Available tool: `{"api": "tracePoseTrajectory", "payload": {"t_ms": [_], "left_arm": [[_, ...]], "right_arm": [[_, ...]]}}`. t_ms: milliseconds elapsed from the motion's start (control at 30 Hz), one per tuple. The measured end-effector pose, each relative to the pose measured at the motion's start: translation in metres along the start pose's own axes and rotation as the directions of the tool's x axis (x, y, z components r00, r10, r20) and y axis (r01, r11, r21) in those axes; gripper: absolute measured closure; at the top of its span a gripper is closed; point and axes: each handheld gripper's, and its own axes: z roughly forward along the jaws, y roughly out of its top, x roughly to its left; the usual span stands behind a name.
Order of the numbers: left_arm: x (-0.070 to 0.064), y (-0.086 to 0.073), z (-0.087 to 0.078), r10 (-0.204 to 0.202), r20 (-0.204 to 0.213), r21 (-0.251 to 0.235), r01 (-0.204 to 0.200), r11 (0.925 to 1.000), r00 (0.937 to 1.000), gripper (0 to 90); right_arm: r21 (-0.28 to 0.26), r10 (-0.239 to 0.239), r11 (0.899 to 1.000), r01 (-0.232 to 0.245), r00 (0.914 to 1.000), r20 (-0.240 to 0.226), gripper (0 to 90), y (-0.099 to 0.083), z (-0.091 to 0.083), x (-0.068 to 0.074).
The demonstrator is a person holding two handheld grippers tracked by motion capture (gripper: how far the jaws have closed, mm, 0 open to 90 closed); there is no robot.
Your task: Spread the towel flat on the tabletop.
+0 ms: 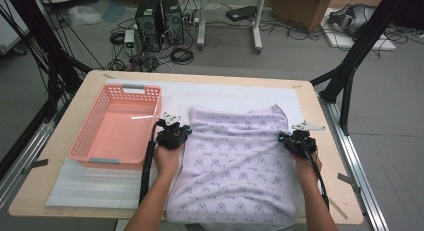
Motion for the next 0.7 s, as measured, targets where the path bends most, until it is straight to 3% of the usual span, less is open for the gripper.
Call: {"api": "tracePoseTrajectory", "payload": {"t_ms": [33, 133, 267, 500, 533, 567, 600, 667, 700], "left_arm": [[-0.002, 0.0, -0.004, 0.011, 0.042, -0.005, -0.011, 0.9999, 0.9991, 60.4], [-0.01, -0.002, -0.017, 0.082, 0.089, -0.021, -0.08, 0.9966, 0.9927, 51.1], [-0.015, -0.01, -0.026, 0.118, 0.136, 0.018, -0.122, 0.9924, 0.9836, 44.4], [-0.017, -0.033, -0.03, 0.159, 0.12, 0.094, -0.17, 0.9809, 0.98, 42.5], [-0.018, -0.033, -0.032, 0.163, 0.128, 0.084, -0.175, 0.981, 0.9782, 41.9], [-0.019, -0.034, -0.032, 0.174, 0.15, 0.088, -0.188, 0.9782, 0.9732, 44.0], [-0.021, -0.035, -0.032, 0.185, 0.17, 0.11, -0.205, 0.9726, 0.9679, 54.1], [-0.027, -0.036, -0.032, 0.253, 0.139, 0.115, -0.27, 0.9561, 0.9574, 67.2], [-0.027, -0.036, -0.032, 0.252, 0.13, 0.115, -0.267, 0.9567, 0.9589, 77.6]], "right_arm": [[0.006, -0.004, 1.0, 0.004, 0.9999, -0.01, 74.0, 0.0, -0.001, 0.0], [-0.019, -0.014, 1.0, 0.014, 0.9996, -0.023, 68.2, -0.003, -0.013, 0.002], [-0.055, -0.015, 0.998, 0.013, 0.9988, -0.046, 64.4, -0.012, -0.034, 0.004], [-0.065, -0.048, 0.997, 0.041, 0.9938, -0.1, 59.7, -0.036, -0.069, 0.018], [-0.059, -0.053, 0.997, 0.047, 0.9932, -0.104, 58.9, -0.038, -0.073, 0.019], [-0.056, -0.05, 0.997, 0.044, 0.9925, -0.112, 58.0, -0.04, -0.076, 0.019], [-0.055, -0.047, 0.998, 0.041, 0.992, -0.117, 57.1, -0.041, -0.079, 0.02], [-0.049, -0.053, 0.998, 0.047, 0.9917, -0.118, 56.1, -0.045, -0.083, 0.023], [-0.036, -0.055, 0.998, 0.052, 0.9922, -0.111, 56.0, -0.047, -0.084, 0.024]]}}
